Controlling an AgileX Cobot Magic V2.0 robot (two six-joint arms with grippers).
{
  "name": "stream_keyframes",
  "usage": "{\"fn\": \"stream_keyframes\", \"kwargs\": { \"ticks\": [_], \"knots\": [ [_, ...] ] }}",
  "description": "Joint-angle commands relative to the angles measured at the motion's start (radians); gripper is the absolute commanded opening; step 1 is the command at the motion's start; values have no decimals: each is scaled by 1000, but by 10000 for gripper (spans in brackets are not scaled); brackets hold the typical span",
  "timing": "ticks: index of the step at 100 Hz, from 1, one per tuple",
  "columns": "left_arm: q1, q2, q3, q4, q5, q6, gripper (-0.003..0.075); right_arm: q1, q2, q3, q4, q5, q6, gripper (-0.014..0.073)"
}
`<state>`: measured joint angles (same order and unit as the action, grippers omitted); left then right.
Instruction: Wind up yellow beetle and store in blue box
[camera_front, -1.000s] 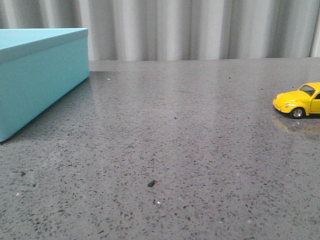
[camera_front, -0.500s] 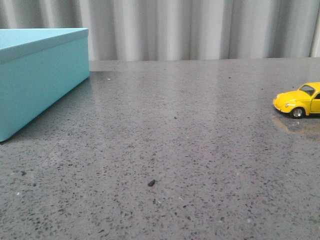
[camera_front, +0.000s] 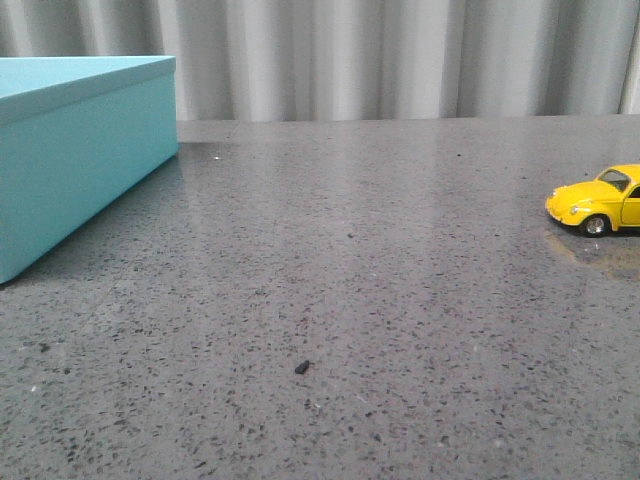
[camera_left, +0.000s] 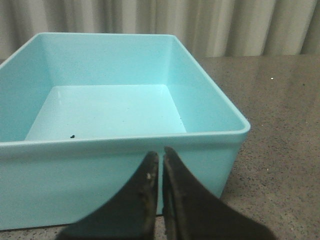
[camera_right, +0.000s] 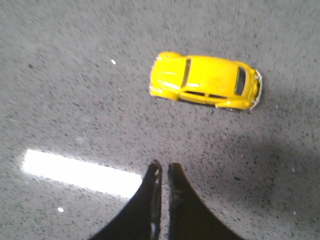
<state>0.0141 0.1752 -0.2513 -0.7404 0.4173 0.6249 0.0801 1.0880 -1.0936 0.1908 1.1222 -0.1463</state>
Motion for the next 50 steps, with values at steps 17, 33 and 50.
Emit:
{"fn": "stream_keyframes", "kwargs": {
  "ticks": [17, 33, 50],
  "knots": [
    [-40, 18, -24, -18, -75, 3, -21, -5, 169, -105, -24, 4, -15, -53],
    [-48, 18, -24, -18, -75, 3, -21, -5, 236, -121, -40, -48, -15, -53],
    [-48, 18, -24, -18, -75, 3, -21, -5, 268, -123, -47, -119, -15, -53]
  ]
}}
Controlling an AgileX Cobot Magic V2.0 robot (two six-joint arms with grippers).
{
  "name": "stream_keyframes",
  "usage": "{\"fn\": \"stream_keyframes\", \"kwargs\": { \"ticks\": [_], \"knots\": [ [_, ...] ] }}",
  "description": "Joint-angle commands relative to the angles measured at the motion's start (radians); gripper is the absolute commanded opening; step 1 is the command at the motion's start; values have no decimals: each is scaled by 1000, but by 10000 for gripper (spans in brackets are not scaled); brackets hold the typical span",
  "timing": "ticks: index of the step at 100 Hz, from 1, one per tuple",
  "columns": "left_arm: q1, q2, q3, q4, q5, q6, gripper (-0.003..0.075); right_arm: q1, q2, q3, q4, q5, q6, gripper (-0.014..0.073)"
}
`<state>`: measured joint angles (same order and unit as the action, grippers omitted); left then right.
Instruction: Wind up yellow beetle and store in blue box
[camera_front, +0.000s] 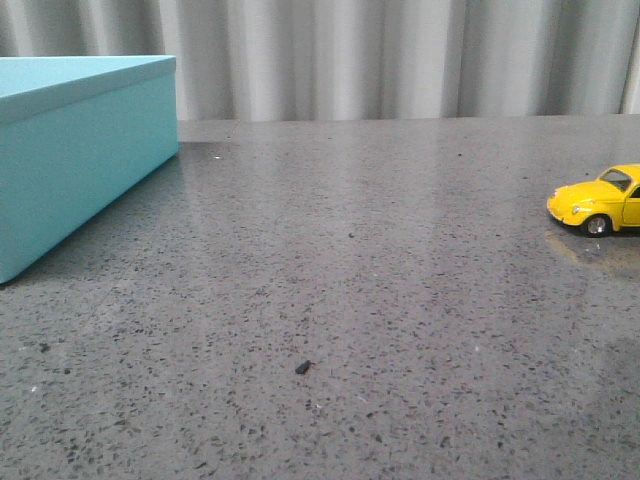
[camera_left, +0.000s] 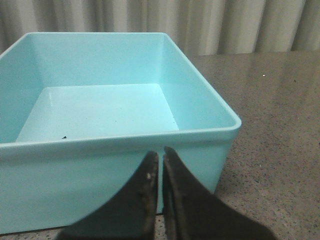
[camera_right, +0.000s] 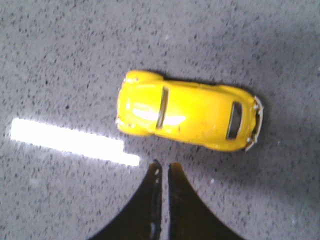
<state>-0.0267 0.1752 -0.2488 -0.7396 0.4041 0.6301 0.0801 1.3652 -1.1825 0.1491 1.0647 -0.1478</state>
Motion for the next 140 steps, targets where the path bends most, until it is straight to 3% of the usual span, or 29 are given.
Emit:
{"fn": "stream_keyframes", "kwargs": {
  "ticks": [1, 73, 140],
  "knots": [
    [-8, 18, -27, -19, -62, -2, -21, -5, -9, -34, -8, -66, -14, -53],
    [-8, 18, -27, -19, -62, -2, -21, -5, 102, -34, -36, -154, -14, -53],
    [-8, 18, -26, -19, -63, -2, -21, -5, 174, -34, -36, -98, -14, -53]
  ]
}}
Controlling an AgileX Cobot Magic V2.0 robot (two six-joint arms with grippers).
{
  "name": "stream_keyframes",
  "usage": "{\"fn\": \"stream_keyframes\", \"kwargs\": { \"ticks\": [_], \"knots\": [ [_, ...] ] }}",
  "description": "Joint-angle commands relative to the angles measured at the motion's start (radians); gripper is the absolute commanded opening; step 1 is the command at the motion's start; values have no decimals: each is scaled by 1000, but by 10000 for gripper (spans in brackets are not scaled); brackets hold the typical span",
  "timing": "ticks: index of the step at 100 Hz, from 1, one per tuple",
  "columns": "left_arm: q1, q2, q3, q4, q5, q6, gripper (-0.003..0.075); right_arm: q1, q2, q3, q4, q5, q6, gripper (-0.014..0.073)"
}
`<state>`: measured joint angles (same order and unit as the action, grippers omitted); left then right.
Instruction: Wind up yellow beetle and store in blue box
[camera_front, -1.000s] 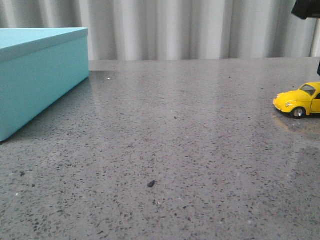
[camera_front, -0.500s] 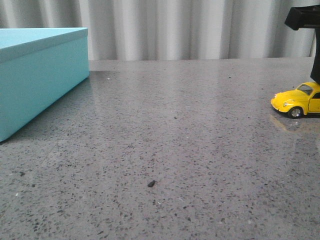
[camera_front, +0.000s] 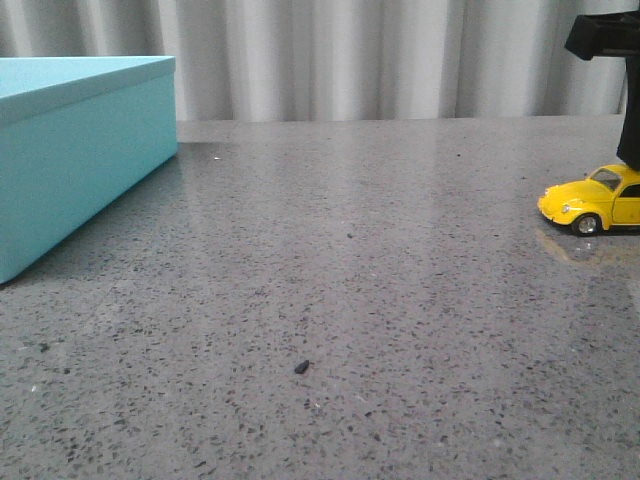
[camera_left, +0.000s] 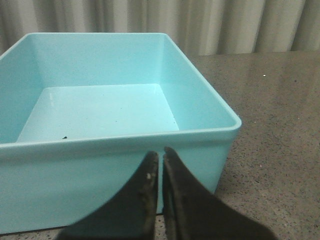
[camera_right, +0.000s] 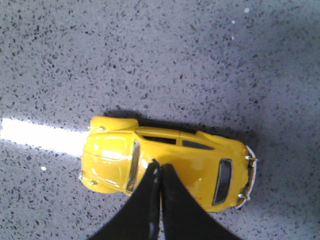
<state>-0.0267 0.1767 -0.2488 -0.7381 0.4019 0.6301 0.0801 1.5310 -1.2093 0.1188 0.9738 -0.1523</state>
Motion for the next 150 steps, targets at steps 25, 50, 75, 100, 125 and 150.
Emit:
{"fn": "stream_keyframes", "kwargs": {
  "ticks": [25, 50, 75, 100, 125, 150],
  "knots": [
    [-8, 17, -26, -21, -61, -2, -21, -16, 13, -7, -37, 13, -1, -53],
    [-8, 17, -26, -21, -61, -2, -21, -96, 13, -7, -178, 64, 85, -53],
    [-8, 17, -26, -21, -61, -2, -21, -137, 11, -7, -258, 55, 121, -53],
    [-8, 17, -26, -21, -61, -2, -21, -93, -132, -194, -172, 53, 99, -53],
    [-8, 17, -26, -21, -61, -2, -21, -14, -376, -329, -169, 98, 99, -53],
    [-8, 17, -26, -21, -61, -2, -21, 41, -583, -197, -169, 12, 99, -53]
  ]
}}
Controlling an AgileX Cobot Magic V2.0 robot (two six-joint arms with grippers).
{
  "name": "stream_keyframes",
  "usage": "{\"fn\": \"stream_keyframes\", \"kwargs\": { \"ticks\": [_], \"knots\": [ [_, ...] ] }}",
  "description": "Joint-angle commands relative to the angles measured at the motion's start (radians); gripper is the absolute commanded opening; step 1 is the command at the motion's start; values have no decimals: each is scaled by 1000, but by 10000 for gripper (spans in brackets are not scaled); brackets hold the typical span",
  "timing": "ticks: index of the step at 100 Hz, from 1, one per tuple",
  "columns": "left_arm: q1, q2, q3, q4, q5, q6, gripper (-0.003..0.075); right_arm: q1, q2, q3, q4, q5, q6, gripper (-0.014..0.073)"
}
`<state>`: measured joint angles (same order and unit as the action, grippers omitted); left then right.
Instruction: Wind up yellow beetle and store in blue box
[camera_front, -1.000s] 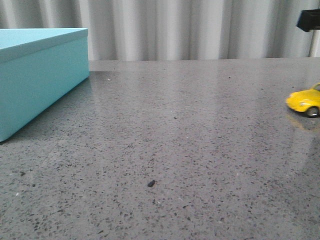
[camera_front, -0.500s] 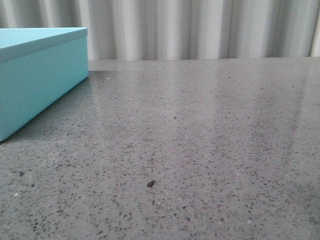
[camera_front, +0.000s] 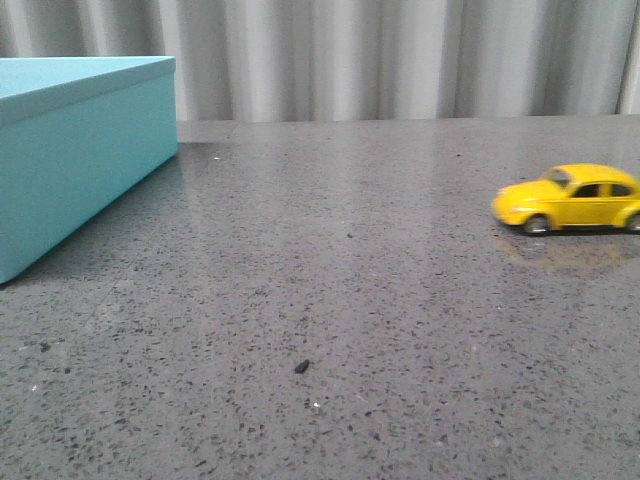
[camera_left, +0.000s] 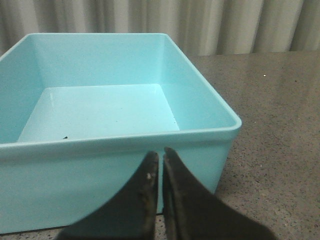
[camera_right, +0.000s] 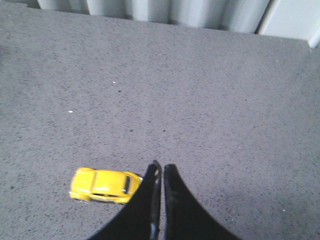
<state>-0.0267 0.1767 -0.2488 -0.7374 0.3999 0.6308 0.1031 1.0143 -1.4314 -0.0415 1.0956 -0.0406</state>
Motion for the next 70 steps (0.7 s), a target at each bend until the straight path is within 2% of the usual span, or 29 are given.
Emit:
{"fn": "stream_keyframes", "kwargs": {
  "ticks": [1, 36, 55, 70],
  "knots": [
    [-8, 17, -26, -21, -59, -2, -21, 20, -73, 37, -9, -122, -14, -53],
    [-20, 21, -37, -21, -14, 9, -21, 129, -398, 421, -9, -397, -53, -53],
    [-51, 81, -134, -19, 51, 157, -21, 133, -642, 655, -13, -607, -140, -53],
    [-76, 185, -268, -19, 100, 325, -20, 133, -771, 764, -16, -690, -140, -53]
  ]
}}
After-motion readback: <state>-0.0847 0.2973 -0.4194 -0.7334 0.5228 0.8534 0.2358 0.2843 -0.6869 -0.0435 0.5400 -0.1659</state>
